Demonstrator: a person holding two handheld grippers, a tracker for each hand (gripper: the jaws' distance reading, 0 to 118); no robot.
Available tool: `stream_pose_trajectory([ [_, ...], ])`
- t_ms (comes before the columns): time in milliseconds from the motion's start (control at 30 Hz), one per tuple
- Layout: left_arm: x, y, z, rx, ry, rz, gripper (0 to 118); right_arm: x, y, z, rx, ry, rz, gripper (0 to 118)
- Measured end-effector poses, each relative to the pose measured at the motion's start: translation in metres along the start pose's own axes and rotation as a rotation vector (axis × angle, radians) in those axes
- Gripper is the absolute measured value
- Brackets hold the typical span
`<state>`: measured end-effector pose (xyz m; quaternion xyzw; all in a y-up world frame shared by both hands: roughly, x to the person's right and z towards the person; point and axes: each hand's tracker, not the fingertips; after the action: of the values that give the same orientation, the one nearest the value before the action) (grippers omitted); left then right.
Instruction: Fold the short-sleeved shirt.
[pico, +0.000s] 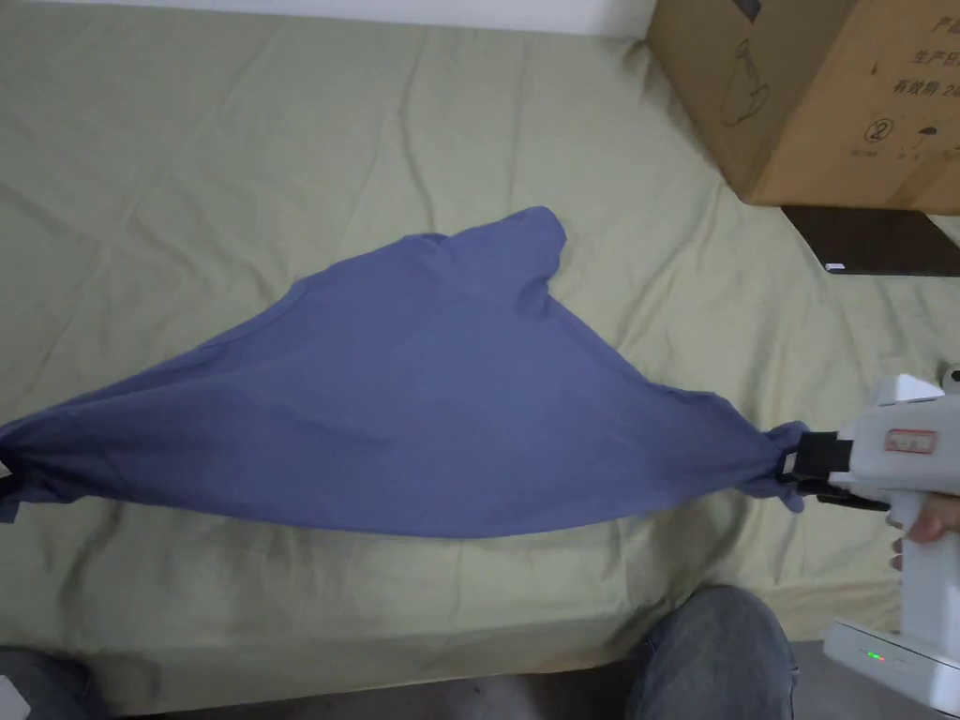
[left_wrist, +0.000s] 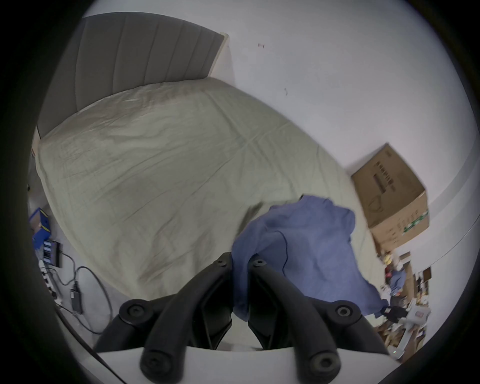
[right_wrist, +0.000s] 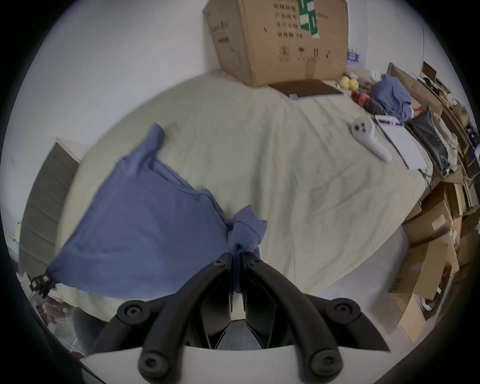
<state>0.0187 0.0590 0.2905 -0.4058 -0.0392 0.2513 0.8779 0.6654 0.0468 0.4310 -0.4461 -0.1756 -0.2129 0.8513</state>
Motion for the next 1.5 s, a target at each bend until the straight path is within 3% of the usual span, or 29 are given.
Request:
stream_pose_trajectory([
  [300, 0.030, 0.091, 0.079, 0.274, -0.168, 0.054, 6, -0.032, 0.073, 0.141, 0.254, 0.131, 0.079, 5],
  [500, 0.076, 0.174, 0.130, 0.445, -0.209, -0.010, 6, -0.068, 0.153, 0.217, 0.407, 0.214, 0.160, 5],
  [633, 0.115, 0.230, 0.142, 0.524, -0.170, -0.083, 6, -0.117, 0.204, 0.248, 0.495, 0.142, 0.271, 5],
  [733, 0.152, 0.265, 0.144, 0.557, -0.108, -0.129, 6, -0.155, 0.241, 0.258, 0.510, 0.086, 0.311, 5],
  [833, 0.186, 0.297, 0.136, 0.602, -0.013, -0.224, 6, -0.193, 0.269, 0.254, 0.540, 0.039, 0.336, 5],
  [967, 0.213, 0.339, 0.115, 0.618, 0.038, -0.227, 6, -0.233, 0.314, 0.240, 0.596, -0.042, 0.344, 5],
  [1133, 0.225, 0.374, 0.077, 0.641, 0.154, -0.231, 6, -0.267, 0.356, 0.204, 0.640, -0.072, 0.299, 5],
  [1333, 0.205, 0.380, 0.025, 0.605, 0.181, -0.200, 6, -0.280, 0.373, 0.139, 0.653, -0.090, 0.282, 5],
  [1500, 0.160, 0.334, -0.017, 0.471, 0.185, -0.199, 6, -0.257, 0.339, 0.065, 0.504, -0.084, 0.288, 5],
])
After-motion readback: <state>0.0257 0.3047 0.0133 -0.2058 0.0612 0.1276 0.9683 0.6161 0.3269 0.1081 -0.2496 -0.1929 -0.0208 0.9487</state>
